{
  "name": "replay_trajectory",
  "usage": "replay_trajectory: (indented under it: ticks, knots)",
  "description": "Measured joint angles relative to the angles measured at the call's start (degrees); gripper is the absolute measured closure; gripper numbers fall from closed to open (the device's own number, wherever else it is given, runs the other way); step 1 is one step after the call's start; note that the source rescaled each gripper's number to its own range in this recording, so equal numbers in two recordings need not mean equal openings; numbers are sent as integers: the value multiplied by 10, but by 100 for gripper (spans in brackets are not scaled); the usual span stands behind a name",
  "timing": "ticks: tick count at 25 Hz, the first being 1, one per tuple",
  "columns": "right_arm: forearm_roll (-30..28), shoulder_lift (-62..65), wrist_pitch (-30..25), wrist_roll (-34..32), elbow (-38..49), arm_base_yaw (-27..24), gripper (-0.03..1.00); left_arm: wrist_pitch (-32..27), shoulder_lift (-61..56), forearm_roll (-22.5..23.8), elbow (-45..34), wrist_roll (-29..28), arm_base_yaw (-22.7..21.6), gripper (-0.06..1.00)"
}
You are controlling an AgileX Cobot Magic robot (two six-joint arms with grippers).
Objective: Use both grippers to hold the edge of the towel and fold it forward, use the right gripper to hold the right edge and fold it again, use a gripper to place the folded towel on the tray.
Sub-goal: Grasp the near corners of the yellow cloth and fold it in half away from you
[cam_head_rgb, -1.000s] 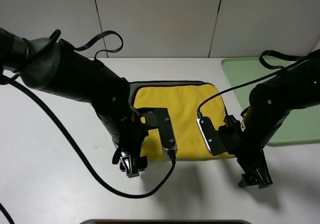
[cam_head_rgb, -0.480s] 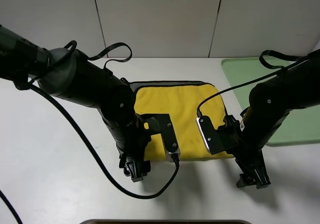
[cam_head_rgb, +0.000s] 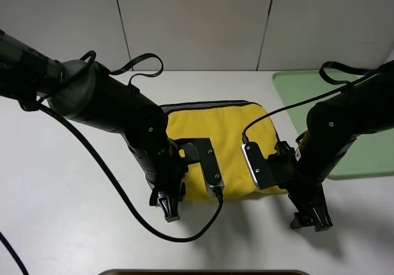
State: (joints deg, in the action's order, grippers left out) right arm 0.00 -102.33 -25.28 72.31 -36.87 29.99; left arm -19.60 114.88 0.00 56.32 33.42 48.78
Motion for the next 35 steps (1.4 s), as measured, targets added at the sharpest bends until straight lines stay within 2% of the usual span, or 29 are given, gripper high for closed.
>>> replay_trajectory:
  ticks: [3, 8, 11, 13, 26, 35]
  knots:
    - [0, 0, 2, 0, 0, 0, 25, 1, 1, 0, 0, 0, 0, 70]
    - [0, 0, 18, 0, 0, 0, 66, 6, 1, 7, 0, 0, 0, 83]
    - [0, 0, 21, 0, 0, 0, 87, 8, 1, 13, 0, 1, -1, 92]
    - [0, 0, 21, 0, 0, 0, 97, 8, 1, 13, 0, 1, -1, 94]
    - [0, 5, 23, -2, 0, 0, 97, 7, 1, 19, 0, 2, -1, 94]
    - [3, 56, 9, -29, 1, 0, 97, -50, -17, 44, -2, 2, -1, 94]
